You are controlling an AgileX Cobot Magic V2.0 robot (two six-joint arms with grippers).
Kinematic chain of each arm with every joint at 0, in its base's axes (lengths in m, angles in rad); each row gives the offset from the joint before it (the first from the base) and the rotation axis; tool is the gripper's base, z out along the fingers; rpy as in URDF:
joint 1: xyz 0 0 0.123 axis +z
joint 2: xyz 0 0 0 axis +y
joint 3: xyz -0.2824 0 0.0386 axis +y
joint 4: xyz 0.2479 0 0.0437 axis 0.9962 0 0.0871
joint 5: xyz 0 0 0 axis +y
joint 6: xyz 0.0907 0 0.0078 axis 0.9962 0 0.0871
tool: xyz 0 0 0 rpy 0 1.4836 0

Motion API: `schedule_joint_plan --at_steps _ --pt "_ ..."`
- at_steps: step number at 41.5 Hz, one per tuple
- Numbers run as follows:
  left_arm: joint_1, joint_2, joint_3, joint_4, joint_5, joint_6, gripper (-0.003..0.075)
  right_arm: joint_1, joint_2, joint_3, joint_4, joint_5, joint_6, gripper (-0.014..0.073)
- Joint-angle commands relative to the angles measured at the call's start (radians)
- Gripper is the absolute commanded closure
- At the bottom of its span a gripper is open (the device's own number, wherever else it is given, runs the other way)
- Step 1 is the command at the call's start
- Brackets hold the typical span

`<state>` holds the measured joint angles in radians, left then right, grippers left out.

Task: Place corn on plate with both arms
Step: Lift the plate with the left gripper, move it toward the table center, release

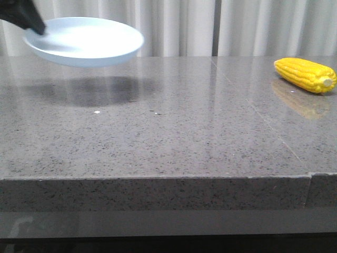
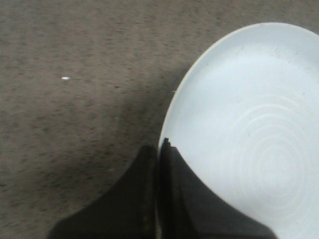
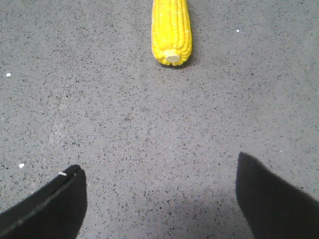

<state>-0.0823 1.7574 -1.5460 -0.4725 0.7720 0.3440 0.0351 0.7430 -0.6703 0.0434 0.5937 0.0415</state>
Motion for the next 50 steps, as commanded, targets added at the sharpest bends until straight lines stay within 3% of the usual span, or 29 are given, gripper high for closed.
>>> schedule_joint_plan --at_steps 1,12,23,27,34,37,50 --pt "-0.077 -0.042 -0.033 -0.039 -0.046 0.002 0.074 -0.005 0.001 -0.033 -0.011 -0.059 -0.01 -0.0041" --pt "-0.232 0.045 -0.03 -0.039 -0.126 0.002 0.0741 -0.005 0.001 -0.033 -0.011 -0.059 -0.01 -0.0041" --pt "-0.259 0.119 -0.03 -0.068 -0.146 0.002 0.0728 -0.005 0.001 -0.033 -0.011 -0.059 -0.01 -0.0041" --pt "-0.259 0.119 -0.03 -0.068 -0.149 0.002 0.0642 -0.005 0.001 -0.033 -0.011 -0.059 -0.01 -0.0041" --pt "-0.259 0.116 -0.03 -0.068 -0.138 0.002 0.0363 -0.005 0.001 -0.033 -0.011 -0.059 -0.01 -0.0041" --pt "-0.259 0.105 -0.03 -0.04 -0.127 0.002 0.0297 -0.005 0.001 -0.033 -0.011 -0.059 -0.01 -0.0041" --pt "-0.32 -0.078 -0.012 0.107 -0.056 0.002 0.029 -0.005 0.001 -0.033 -0.011 -0.059 -0.01 -0.0041"
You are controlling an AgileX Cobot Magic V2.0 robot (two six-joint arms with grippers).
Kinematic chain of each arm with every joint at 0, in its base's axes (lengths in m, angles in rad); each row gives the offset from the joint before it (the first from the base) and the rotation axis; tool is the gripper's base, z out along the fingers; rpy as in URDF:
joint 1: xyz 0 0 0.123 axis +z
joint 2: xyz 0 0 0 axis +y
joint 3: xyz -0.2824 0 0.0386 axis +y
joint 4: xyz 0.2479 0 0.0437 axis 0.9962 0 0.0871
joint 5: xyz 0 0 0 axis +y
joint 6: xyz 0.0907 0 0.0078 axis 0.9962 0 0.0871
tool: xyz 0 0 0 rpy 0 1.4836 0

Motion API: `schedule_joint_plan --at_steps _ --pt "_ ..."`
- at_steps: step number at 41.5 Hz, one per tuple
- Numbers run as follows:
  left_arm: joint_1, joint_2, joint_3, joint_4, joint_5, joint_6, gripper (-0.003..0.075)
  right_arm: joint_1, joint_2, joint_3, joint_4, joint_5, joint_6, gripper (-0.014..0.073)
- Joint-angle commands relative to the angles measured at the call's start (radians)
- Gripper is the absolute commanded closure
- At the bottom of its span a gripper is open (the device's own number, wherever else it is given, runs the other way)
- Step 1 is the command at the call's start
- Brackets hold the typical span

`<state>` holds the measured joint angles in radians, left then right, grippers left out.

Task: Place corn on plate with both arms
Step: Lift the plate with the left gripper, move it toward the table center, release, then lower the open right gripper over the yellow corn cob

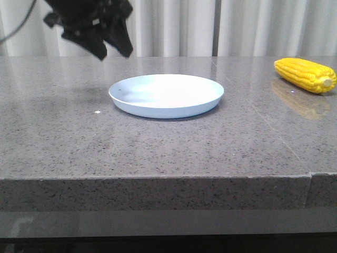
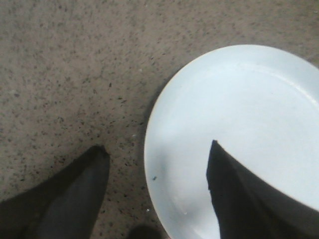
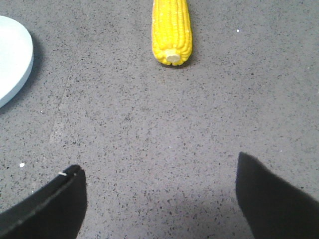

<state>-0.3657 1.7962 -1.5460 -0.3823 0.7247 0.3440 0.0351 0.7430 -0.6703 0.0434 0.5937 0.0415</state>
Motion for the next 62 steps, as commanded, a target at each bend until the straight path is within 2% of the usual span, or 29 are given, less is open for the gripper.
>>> schedule_joint_plan --at_steps 1,8,11,22,36,44,54,62 --pt "-0.047 -0.135 -0.004 0.034 -0.008 0.002 0.029 -0.005 0.001 -0.033 -0.011 -0.059 -0.01 -0.0041" --pt "-0.141 -0.288 0.11 0.191 0.01 0.002 0.029 -0.005 0.001 -0.033 -0.011 -0.059 -0.01 -0.0041" --pt "-0.163 -0.355 0.171 0.202 0.01 0.0 0.029 -0.005 0.001 -0.033 -0.011 -0.059 -0.01 -0.0041" --pt "-0.15 -0.604 0.384 0.262 0.004 -0.2 0.029 -0.005 0.001 -0.033 -0.011 -0.059 -0.01 -0.0041" --pt "-0.15 -0.896 0.59 0.265 -0.004 -0.251 0.029 -0.005 0.001 -0.033 -0.011 -0.059 -0.01 -0.0041" --pt "-0.15 -0.979 0.64 0.265 -0.027 -0.251 0.029 -0.005 0.001 -0.033 -0.011 -0.059 -0.01 -0.0041" --pt "-0.15 -0.989 0.64 0.265 -0.027 -0.251 0.029 -0.005 0.001 -0.033 -0.011 -0.078 -0.01 -0.0041" --pt "-0.15 -0.989 0.64 0.265 -0.031 -0.251 0.029 -0.005 0.073 -0.054 -0.021 -0.092 -0.011 -0.0041"
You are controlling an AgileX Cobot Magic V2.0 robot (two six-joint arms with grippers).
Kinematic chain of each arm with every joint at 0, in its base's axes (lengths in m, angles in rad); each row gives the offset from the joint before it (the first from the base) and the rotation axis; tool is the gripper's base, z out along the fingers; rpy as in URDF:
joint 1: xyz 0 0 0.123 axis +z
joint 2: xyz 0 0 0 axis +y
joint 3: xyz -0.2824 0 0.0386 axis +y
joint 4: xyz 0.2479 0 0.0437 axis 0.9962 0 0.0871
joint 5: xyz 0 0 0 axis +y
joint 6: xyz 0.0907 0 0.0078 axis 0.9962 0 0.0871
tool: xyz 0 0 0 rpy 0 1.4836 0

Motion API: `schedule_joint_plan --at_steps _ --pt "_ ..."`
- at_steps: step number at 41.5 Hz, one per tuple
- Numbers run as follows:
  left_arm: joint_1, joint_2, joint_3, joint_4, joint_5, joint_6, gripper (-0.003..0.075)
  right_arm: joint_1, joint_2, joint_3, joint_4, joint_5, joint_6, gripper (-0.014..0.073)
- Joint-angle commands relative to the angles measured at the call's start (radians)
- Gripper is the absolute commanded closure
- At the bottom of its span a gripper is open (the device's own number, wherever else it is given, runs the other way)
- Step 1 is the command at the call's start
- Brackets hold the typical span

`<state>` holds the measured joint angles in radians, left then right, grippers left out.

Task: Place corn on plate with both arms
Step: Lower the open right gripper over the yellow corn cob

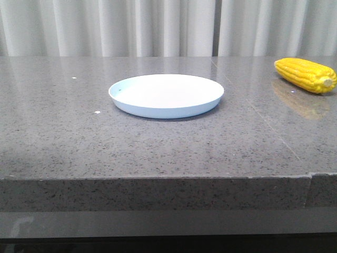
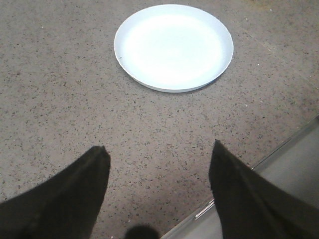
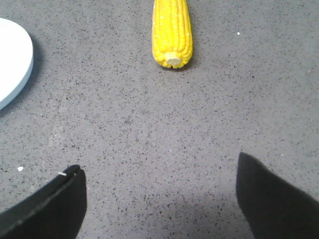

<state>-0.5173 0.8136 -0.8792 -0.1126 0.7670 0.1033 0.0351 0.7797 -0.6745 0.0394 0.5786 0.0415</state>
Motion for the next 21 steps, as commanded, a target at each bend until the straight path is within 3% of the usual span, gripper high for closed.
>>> schedule_joint_plan --at_steps 1,21 --pt "0.002 -0.006 -0.026 -0.005 -0.073 -0.011 0.029 -0.005 0.055 -0.062 -0.017 -0.069 -0.011 -0.0041" --pt "0.002 -0.006 -0.026 -0.005 -0.073 -0.011 0.029 -0.005 0.45 -0.425 -0.039 0.019 -0.011 -0.0042"
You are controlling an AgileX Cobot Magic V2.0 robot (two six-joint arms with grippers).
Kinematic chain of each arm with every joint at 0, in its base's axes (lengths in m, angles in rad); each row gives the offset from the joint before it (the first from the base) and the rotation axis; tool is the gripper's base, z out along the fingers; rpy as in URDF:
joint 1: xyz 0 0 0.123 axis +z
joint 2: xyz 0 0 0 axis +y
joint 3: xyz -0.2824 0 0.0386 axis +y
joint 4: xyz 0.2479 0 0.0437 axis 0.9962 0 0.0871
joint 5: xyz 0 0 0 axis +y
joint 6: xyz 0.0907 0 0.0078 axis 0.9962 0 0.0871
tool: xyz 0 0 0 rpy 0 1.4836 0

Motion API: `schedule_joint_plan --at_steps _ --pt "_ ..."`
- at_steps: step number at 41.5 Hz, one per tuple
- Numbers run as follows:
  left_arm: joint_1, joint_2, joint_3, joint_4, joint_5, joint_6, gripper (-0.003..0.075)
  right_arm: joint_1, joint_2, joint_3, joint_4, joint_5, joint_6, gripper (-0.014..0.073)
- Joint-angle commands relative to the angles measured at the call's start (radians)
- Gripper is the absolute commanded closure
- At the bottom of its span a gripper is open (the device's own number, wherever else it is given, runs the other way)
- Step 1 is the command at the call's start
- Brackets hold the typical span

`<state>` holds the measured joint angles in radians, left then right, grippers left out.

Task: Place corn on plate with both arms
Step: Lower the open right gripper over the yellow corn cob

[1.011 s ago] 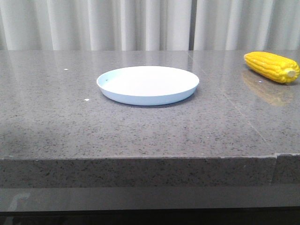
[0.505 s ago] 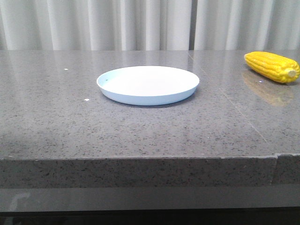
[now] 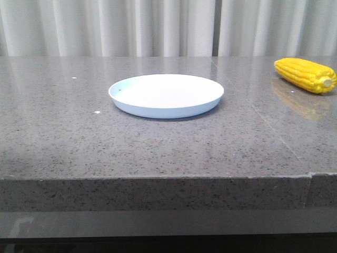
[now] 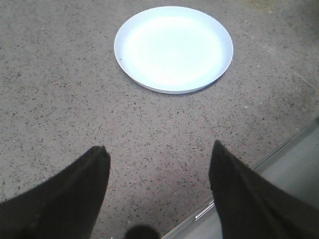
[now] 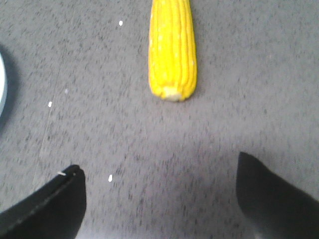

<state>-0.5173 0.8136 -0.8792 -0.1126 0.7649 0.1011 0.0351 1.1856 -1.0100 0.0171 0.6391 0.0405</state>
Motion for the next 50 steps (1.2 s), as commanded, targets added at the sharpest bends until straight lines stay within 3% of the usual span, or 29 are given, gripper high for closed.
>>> schedule_joint_plan --at_steps 1,17,27,37,50 --pt "0.002 -0.006 -0.026 -0.005 -0.071 -0.008 0.029 -0.006 0.063 -0.107 -0.017 -0.041 -0.01 -0.0042" --pt "0.002 -0.006 -0.026 -0.005 -0.071 -0.008 0.029 -0.033 0.422 -0.498 -0.006 0.186 -0.018 -0.0042" --pt "0.002 -0.006 -0.026 -0.005 -0.071 -0.008 0.029 -0.033 0.608 -0.677 0.029 0.218 -0.053 -0.0042" --pt "0.002 -0.006 -0.026 -0.005 -0.071 -0.008 0.029 -0.033 0.731 -0.777 0.028 0.213 -0.055 -0.0042" --pt "0.002 -0.006 -0.026 -0.005 -0.071 -0.008 0.029 -0.033 0.801 -0.791 0.028 0.167 -0.055 -0.0037"
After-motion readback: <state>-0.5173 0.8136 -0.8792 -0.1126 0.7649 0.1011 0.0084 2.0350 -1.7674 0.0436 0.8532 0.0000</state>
